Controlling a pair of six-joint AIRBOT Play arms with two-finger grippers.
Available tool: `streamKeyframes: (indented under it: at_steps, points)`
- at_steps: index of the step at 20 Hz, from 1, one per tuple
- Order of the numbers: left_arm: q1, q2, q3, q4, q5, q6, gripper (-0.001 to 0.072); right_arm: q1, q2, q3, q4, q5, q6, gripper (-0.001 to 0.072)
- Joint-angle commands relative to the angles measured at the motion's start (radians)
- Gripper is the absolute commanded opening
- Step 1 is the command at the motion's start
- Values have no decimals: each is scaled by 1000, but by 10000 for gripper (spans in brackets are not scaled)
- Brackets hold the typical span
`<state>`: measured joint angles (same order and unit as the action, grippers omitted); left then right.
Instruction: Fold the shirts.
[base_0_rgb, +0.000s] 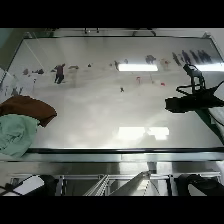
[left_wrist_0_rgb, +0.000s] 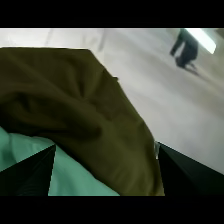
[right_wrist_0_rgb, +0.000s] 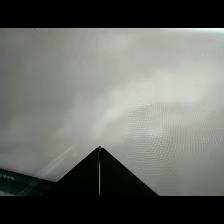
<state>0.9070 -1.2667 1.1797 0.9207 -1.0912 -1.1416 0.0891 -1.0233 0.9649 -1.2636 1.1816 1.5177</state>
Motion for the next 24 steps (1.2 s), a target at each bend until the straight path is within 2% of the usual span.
streamKeyframes:
  at_steps: [1,6,13,14,16,17,20,24]
  points:
    - [94,-229,149,-3,-75,17,713,1,1,0,0,0,0,26]
    - [147,-442,294,3,-188,26,695,1,1,0,0,0,0,25]
    - [94,-632,391,2,-190,26,689,1,1,0,0,0,0,26]
    - [80,-650,413,2,-193,26,530,1,1,0,0,0,0,26]
    - [49,-667,464,1,-211,33,-9,1,1,0,0,0,0,26]
    - [32,-666,493,-7,-221,43,12,1,1,0,0,0,0,25]
    - [-39,-651,618,-92,-320,55,11,1,1,0,0,0,0,26]
    - [-186,-582,776,-458,-439,70,11,1,1,0,0,0,0,25]
